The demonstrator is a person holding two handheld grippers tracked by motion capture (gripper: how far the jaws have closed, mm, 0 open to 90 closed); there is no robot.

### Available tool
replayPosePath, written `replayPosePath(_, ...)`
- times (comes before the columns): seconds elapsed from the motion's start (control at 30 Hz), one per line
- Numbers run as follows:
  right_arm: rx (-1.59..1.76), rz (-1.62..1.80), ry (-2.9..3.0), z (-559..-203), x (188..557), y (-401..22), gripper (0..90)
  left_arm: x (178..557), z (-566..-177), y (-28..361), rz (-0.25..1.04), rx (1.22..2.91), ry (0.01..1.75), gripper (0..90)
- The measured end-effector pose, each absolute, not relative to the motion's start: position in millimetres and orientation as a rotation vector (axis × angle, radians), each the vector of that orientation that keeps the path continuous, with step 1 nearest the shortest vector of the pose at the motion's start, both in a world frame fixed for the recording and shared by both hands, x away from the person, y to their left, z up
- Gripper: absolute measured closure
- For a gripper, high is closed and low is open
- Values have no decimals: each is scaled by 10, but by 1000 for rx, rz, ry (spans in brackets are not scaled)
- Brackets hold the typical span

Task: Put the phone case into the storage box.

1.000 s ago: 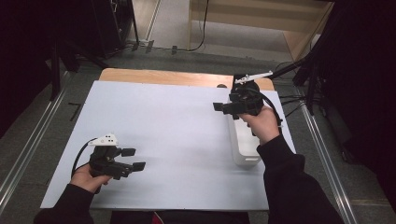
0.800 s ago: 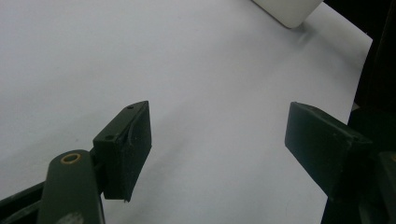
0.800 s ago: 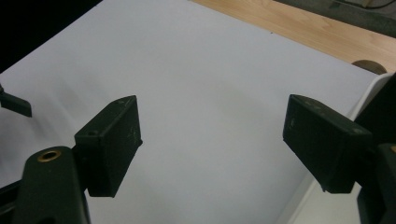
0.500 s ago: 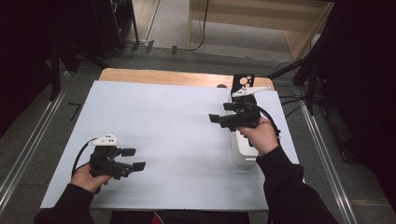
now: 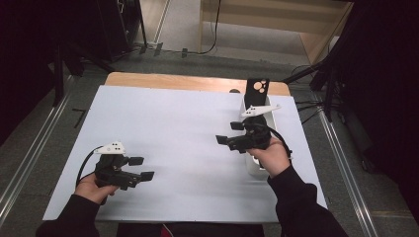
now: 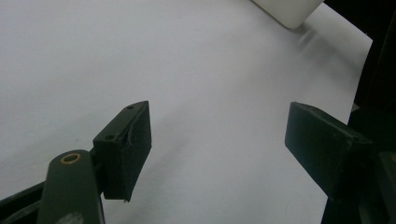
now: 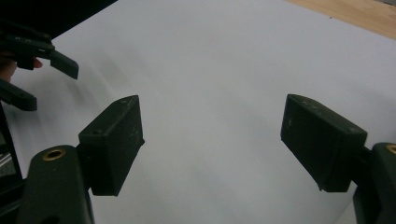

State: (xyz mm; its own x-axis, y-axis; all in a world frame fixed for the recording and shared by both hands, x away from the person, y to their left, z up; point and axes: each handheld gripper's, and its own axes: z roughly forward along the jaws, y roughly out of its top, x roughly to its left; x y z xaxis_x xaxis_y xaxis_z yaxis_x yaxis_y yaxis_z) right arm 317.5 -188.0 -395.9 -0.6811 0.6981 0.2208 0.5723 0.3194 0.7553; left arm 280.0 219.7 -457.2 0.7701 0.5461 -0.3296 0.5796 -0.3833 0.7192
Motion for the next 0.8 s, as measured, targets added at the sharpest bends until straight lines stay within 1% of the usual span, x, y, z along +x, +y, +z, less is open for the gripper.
replayPosePath(0.43,1160,1306,2462,-4156,2950,-1866,196,2796,-4568,2186,-42,2066,835,226)
replayPosePath(0.73,1166,1309,2479,-4334,2789,-1888,218,2794,-4554,2184,-42,2073,825,226)
replayPosePath(0.8,1177,1315,2474,-4363,2763,-1910,246,2795,-4552,2187,-42,2074,823,226)
